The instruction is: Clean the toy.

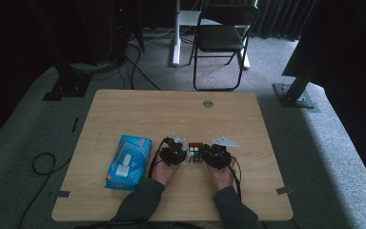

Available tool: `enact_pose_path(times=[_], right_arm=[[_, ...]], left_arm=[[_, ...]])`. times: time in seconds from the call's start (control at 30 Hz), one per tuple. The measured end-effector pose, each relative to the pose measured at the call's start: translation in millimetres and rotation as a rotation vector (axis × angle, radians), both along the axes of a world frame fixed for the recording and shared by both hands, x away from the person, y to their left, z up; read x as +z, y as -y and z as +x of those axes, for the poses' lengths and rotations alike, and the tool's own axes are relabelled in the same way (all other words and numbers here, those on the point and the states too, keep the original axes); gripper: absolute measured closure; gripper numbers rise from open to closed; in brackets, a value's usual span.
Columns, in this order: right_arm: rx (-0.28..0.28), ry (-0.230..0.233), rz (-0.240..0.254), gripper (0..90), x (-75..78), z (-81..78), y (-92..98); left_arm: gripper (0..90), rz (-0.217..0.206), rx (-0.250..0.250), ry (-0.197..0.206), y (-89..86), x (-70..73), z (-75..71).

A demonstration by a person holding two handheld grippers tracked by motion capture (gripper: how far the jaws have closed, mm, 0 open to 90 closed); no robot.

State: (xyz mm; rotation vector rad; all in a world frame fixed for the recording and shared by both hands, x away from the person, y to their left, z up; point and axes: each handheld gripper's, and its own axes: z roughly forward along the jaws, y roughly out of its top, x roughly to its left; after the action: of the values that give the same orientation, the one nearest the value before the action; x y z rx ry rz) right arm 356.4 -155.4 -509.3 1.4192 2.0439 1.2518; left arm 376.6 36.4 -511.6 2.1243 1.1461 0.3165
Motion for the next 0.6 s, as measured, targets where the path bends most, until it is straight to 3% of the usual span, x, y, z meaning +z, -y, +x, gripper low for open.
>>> enact_pose_path(times=[0.3, 0.47, 0.6], right_arm=[[0.000, 0.001, 0.000, 69.9, -0.1, -0.1, 0.1], [-0.001, 0.001, 0.001, 70.0, -0.2, -0.2, 0.1], [-0.001, 0.001, 0.001, 69.9, -0.2, -0.2, 0.0]], left_arm=[[81.0, -0.062, -0.022, 0.026, -4.6, 12.9, -14.3], [80.9, -0.045, -0.052, 0.042, -0.5, 16.4, -19.3], [81.0, -0.053, -0.045, 0.028, -2.6, 13.3, -16.9]])
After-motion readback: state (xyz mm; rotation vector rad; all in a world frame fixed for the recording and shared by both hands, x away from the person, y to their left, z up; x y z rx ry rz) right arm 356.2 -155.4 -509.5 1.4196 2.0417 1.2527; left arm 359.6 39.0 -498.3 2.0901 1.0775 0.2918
